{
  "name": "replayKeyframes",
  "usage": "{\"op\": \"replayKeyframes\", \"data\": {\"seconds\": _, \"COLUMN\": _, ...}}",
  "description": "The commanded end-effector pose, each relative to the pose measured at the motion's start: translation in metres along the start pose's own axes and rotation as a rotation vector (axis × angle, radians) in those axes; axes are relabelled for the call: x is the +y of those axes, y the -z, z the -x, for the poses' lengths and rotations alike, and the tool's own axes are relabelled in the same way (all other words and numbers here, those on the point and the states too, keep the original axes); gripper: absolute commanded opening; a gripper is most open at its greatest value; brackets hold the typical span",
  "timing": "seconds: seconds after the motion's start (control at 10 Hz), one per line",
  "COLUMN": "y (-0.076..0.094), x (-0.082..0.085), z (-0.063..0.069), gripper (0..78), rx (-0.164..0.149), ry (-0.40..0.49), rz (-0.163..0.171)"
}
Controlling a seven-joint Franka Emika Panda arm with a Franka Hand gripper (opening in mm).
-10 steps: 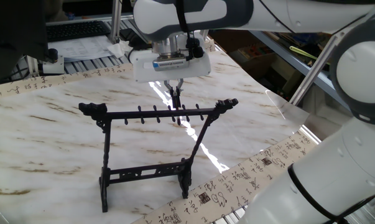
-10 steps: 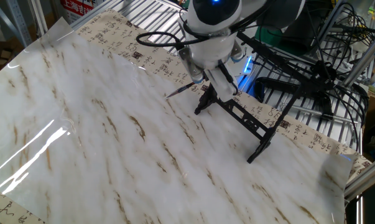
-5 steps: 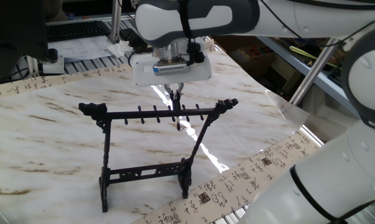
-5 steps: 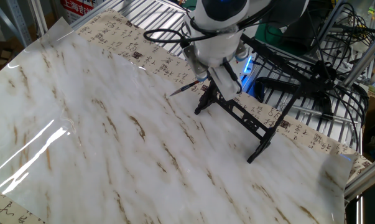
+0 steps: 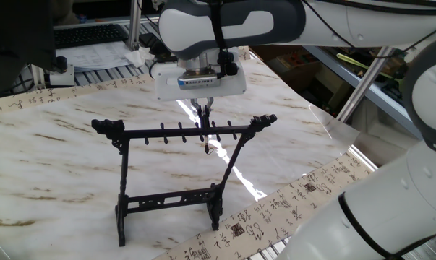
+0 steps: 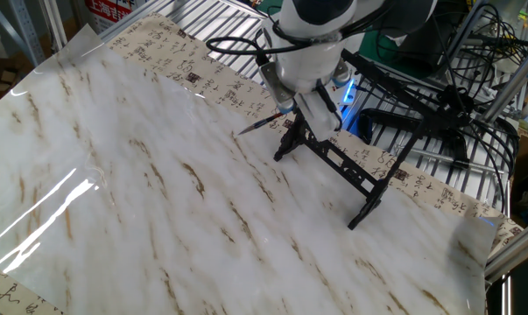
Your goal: Place the brush on the pen rack
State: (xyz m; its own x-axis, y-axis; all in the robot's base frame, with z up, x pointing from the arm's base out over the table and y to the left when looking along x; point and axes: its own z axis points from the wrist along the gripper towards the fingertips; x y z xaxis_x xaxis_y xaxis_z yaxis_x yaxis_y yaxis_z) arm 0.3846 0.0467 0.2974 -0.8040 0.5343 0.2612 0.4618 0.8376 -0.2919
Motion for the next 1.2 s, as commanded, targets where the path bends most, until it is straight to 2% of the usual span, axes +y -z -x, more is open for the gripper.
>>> {"op": "replayKeyframes", "data": {"seconds": 0.1, "y": 0.000, "x": 0.001, "z": -0.001, "gripper": 1.1, "rx": -0.012, "ry": -0.006, "rz": 0.002}}
{"op": "replayKeyframes", "data": {"seconds": 0.3, "y": 0.000, "x": 0.003, "z": 0.005, "gripper": 1.1, "rx": -0.012, "ry": -0.009, "rz": 0.013}}
{"op": "replayKeyframes", "data": {"seconds": 0.7, "y": 0.002, "x": 0.005, "z": 0.033, "gripper": 1.1, "rx": 0.019, "ry": -0.031, "rz": 0.062}}
{"op": "replayKeyframes", "data": {"seconds": 1.2, "y": 0.005, "x": -0.001, "z": 0.035, "gripper": 1.1, "rx": 0.051, "ry": -0.081, "rz": 0.105}}
